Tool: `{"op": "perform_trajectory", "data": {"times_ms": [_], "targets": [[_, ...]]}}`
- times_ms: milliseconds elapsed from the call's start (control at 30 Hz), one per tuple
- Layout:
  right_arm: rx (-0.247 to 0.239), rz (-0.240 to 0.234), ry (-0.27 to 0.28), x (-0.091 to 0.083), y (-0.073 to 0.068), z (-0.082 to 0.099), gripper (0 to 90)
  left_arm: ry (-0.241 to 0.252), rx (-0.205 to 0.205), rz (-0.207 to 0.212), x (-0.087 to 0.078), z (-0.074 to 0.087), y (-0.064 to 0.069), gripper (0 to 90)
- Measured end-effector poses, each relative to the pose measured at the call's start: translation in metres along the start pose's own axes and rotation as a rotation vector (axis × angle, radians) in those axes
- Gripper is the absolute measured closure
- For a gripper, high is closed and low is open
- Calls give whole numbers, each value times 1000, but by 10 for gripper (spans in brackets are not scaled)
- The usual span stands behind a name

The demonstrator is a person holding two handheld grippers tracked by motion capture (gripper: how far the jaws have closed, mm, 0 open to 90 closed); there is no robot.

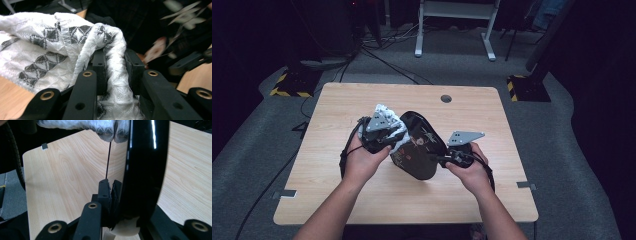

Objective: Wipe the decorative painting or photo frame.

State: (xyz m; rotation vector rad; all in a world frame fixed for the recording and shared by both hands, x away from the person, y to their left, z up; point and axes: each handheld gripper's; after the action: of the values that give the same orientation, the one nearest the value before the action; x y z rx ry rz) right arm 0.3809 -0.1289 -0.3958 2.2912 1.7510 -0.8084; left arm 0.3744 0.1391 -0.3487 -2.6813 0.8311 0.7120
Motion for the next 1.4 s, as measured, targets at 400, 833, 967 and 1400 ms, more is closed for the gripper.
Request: {"op": "perform_trajectory", "data": {"times_ms": [400, 833, 967, 1400], "targets": [[-6, 4, -2, 1, 0, 0, 791, 28, 53, 7, -1, -6, 18, 746], [-4, 4, -3, 1, 0, -1, 788, -38, 4, -59, 8, 15, -11, 748], [-6, 7, -5, 1, -1, -1, 789, -44, -11, -65, 8, 16, -11, 747], [-7, 9, -7, 0, -1, 0, 789, -6, 50, -18, 8, 13, 14, 745]]}}
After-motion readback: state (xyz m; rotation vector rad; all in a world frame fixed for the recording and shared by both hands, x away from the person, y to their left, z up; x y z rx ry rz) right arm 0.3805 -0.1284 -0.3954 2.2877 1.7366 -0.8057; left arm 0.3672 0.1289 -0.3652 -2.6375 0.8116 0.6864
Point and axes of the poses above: each handheld gripper's, and its own axes: x roughly forward along the jaws, z roughly out of its underside, y roughly to its right, and after that the axes turned 11 degrees about -z, right-handed
